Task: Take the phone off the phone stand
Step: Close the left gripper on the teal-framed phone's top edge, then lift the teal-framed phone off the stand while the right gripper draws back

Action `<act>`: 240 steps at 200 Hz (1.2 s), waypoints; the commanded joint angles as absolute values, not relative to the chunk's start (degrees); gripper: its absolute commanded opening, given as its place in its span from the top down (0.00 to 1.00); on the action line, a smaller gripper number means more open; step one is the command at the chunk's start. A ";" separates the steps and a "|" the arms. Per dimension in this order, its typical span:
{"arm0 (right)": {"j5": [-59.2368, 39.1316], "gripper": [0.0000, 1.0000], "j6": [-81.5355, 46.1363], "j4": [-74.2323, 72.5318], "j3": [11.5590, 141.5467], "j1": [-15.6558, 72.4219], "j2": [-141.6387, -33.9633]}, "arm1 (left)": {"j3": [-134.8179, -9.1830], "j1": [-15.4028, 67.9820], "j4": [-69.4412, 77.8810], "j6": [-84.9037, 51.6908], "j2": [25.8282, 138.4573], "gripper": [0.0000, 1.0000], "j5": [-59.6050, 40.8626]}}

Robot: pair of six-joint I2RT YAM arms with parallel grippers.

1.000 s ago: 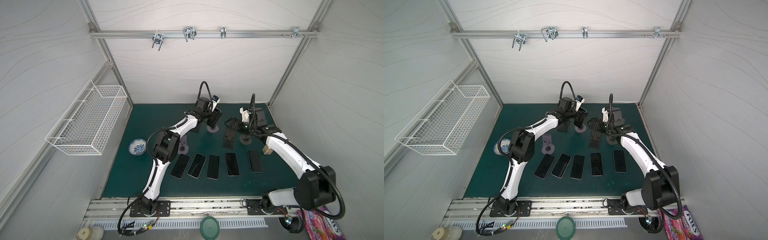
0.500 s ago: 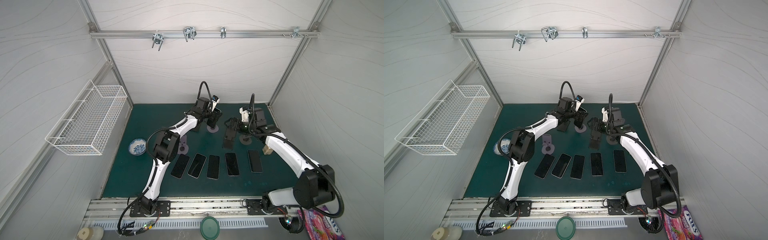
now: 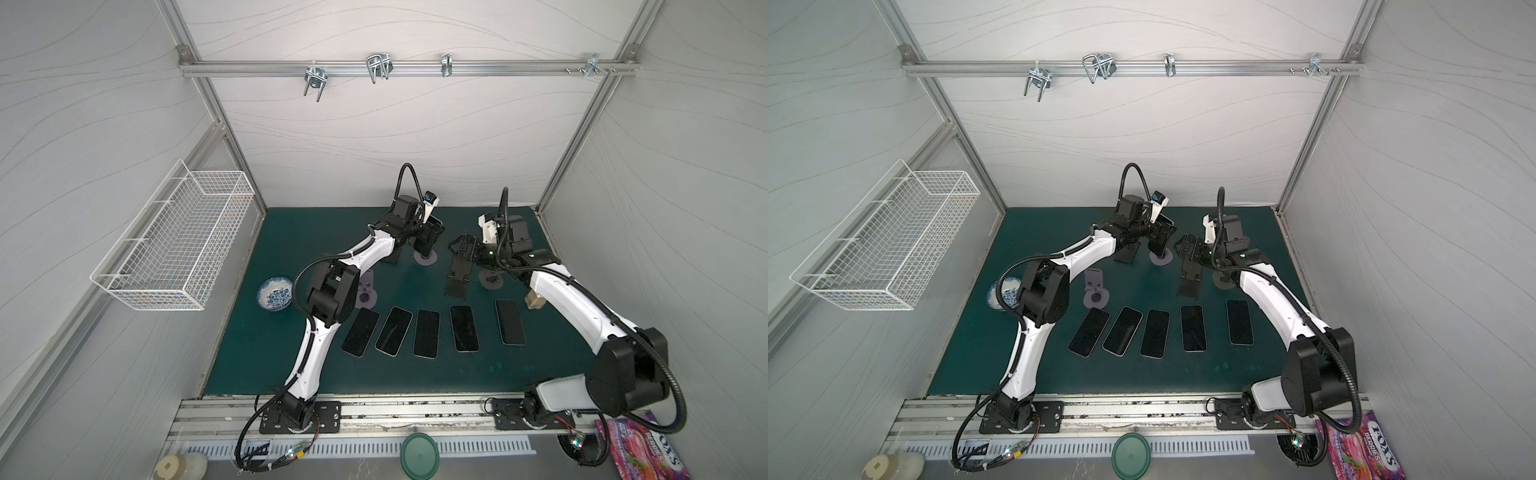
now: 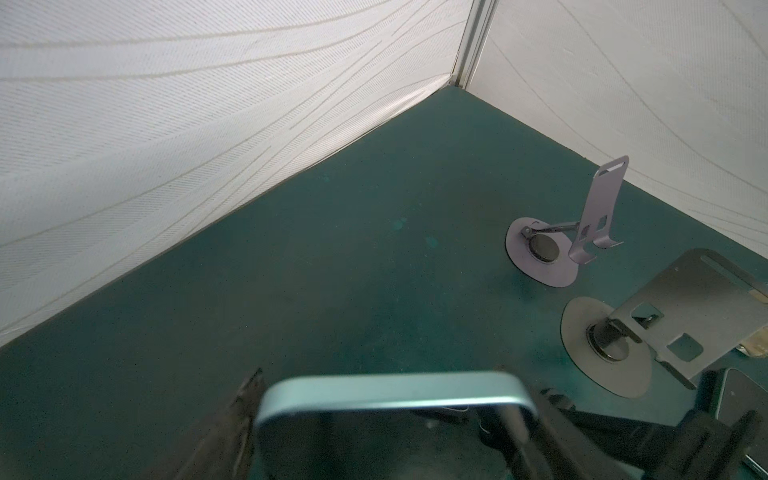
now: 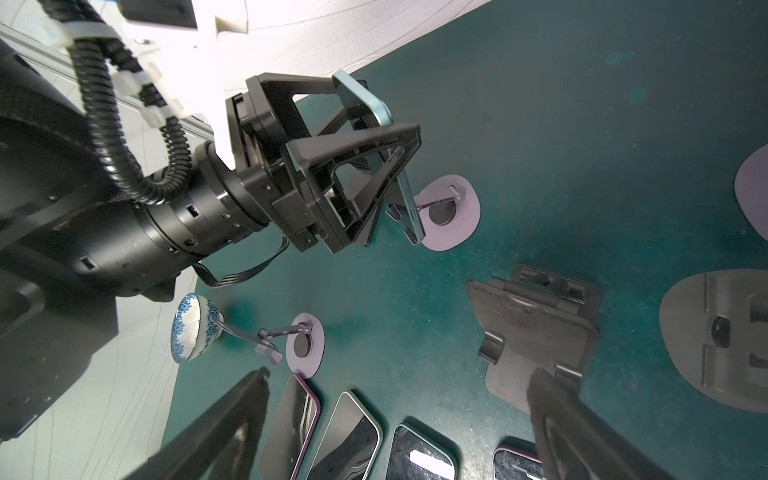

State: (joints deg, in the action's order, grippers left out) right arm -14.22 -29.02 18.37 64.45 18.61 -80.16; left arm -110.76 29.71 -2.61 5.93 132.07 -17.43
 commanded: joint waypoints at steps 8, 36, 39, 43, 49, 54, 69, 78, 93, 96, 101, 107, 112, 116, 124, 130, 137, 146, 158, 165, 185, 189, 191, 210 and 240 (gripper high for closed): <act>-15.02 0.02 -29.09 17.28 64.86 18.23 -81.12 | -111.14 29.44 -0.45 6.30 133.78 0.07 -18.79; -15.12 0.02 -29.18 17.20 64.95 18.27 -81.46 | -111.15 29.27 -0.09 6.23 134.01 0.06 -19.07; -15.12 0.02 -29.18 17.19 64.97 18.21 -81.43 | -111.13 29.27 -0.04 6.13 134.02 0.06 -19.07; -15.15 0.02 -29.12 17.14 65.03 18.22 -81.47 | -111.21 29.27 0.04 6.05 134.10 0.06 -19.06; -15.14 0.02 -29.09 17.15 65.04 18.26 -81.46 | -111.22 29.25 0.05 5.95 134.19 0.06 -19.16; -15.07 0.02 -29.09 17.16 65.02 18.26 -81.42 | -111.33 29.11 0.17 5.89 134.31 0.06 -19.24; -15.07 0.02 -29.09 17.30 64.99 18.20 -81.47 | -111.46 29.16 0.13 5.76 134.71 0.07 -19.38; -15.04 0.02 -29.09 17.31 64.92 18.27 -81.55 | -111.46 29.10 0.18 5.84 134.95 0.07 -19.35; -15.04 0.02 -29.00 17.31 64.95 18.26 -81.55 | -111.49 29.04 0.08 5.86 135.08 0.07 -19.34; -15.03 0.02 -29.02 17.31 64.95 18.20 -81.52 | -111.53 29.09 0.09 5.93 135.13 0.07 -19.29; -15.03 0.02 -29.00 17.30 64.95 18.22 -81.60 | -111.50 29.04 0.09 5.92 135.24 0.07 -19.21; -15.03 0.02 -29.02 17.29 64.95 18.27 -81.65 | -111.53 29.09 0.11 6.02 135.34 0.07 -19.09; -15.03 0.02 -29.11 17.31 64.92 18.25 -81.71 | -111.47 28.96 0.08 6.12 135.37 0.07 -19.03; -15.12 0.02 -29.14 17.28 64.88 18.23 -81.80 | -111.40 29.00 -0.03 6.14 135.40 0.06 -18.99; -15.21 0.02 -29.10 17.23 65.02 18.26 -81.82 | -111.46 29.00 0.00 6.39 135.44 0.07 -19.06; -15.29 0.02 -29.10 17.18 65.04 18.23 -81.90 | -111.49 29.00 -0.07 6.45 135.48 0.07 -19.12; -15.29 0.02 -29.09 17.19 65.04 18.21 -81.83 | -111.52 28.95 -0.13 6.50 135.37 0.08 -19.29; -15.41 0.02 -29.14 17.17 65.04 18.20 -81.93 | -111.69 28.92 -0.17 6.54 135.35 0.11 -19.50; -15.38 0.02 -29.12 17.27 65.13 18.22 -81.95 | -111.94 28.80 -0.37 6.52 135.29 0.14 -19.83; -15.38 0.02 -29.09 17.31 65.04 18.22 -81.99 | -112.05 28.82 -0.45 6.61 135.31 0.15 -20.10; -15.38 0.02 -29.11 17.19 64.95 18.22 -81.88 | -112.15 28.75 -0.56 6.95 135.05 0.19 -20.57; -15.38 0.02 -29.10 17.17 64.95 18.28 -81.91 | -112.21 28.78 -0.67 7.01 135.00 0.20 -20.57; -15.31 0.02 -29.09 17.21 64.89 18.28 -81.91 | -112.16 28.75 -0.63 7.03 134.98 0.20 -20.57; -15.38 0.02 -29.22 17.05 64.68 18.23 -81.78 | -112.12 28.70 -0.94 7.37 134.70 0.23 -20.65; -15.46 0.02 -29.36 17.05 64.77 18.23 -81.83 | -112.21 28.72 -1.20 7.60 134.10 0.27 -20.57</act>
State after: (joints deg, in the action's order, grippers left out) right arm -14.46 -29.06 17.98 64.45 18.61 -81.58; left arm -110.76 29.10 -2.07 6.48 134.37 -19.62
